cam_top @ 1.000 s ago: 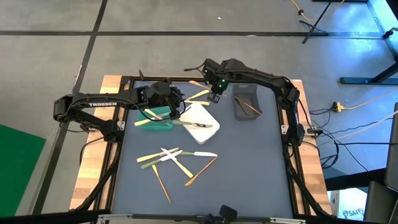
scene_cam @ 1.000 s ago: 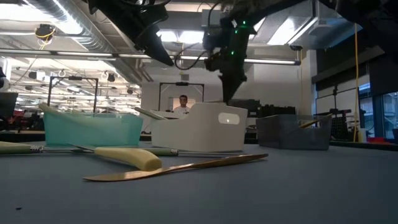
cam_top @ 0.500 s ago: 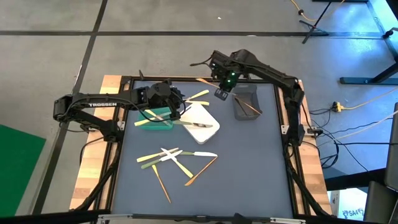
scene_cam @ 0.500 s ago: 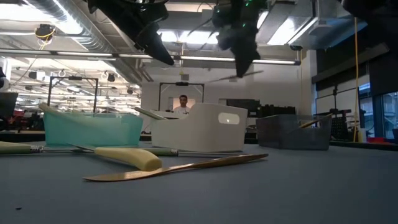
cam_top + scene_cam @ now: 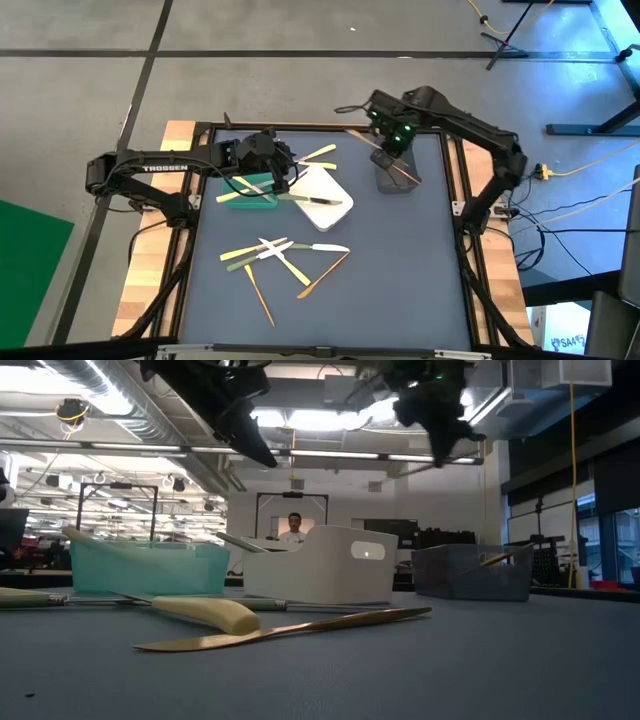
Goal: Sort silverware by color (type)
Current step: Put the top gold table knife into the black bin
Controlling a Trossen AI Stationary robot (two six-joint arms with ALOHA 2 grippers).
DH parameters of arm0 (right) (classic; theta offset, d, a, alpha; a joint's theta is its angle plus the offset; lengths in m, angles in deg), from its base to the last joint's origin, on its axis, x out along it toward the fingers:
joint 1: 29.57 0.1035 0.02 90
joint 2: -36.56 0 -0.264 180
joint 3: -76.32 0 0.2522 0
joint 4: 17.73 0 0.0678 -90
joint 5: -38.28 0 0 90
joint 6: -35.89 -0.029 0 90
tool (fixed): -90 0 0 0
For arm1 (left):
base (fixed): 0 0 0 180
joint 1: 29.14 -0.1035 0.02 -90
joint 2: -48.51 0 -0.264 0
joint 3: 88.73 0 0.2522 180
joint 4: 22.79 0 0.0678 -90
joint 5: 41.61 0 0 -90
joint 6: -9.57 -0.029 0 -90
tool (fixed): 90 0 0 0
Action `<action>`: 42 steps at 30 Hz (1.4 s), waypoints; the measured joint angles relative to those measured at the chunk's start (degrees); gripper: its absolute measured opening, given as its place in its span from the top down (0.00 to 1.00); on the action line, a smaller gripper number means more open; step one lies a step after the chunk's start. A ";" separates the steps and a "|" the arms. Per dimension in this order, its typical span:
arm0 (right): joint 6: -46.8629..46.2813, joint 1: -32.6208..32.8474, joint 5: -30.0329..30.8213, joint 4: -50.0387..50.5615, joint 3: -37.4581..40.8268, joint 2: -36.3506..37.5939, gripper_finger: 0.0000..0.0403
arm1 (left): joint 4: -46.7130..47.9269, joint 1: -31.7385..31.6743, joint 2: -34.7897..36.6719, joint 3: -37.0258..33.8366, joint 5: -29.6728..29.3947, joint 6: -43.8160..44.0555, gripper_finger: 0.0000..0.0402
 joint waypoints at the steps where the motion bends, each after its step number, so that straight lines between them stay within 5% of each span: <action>1: -1.55 0.00 0.01 0.19 2.20 1.63 0.97 | 0.05 0.00 0.00 0.00 0.02 0.03 0.77; 11: -13.08 -0.07 0.53 -1.86 22.07 16.02 0.97 | 0.01 -0.02 0.00 0.00 1.51 0.04 0.77; 20: -14.63 -0.07 -1.97 -4.81 33.95 17.52 0.97 | -0.02 -0.02 0.00 0.00 1.51 0.01 0.77; 30: -14.43 -0.24 -3.13 -12.50 36.73 16.86 0.97 | -0.04 0.00 0.00 0.00 1.51 0.04 0.77; 42: -9.44 -7.81 -4.55 -15.67 36.73 10.92 0.97 | -0.07 0.00 0.00 0.00 1.53 0.04 0.77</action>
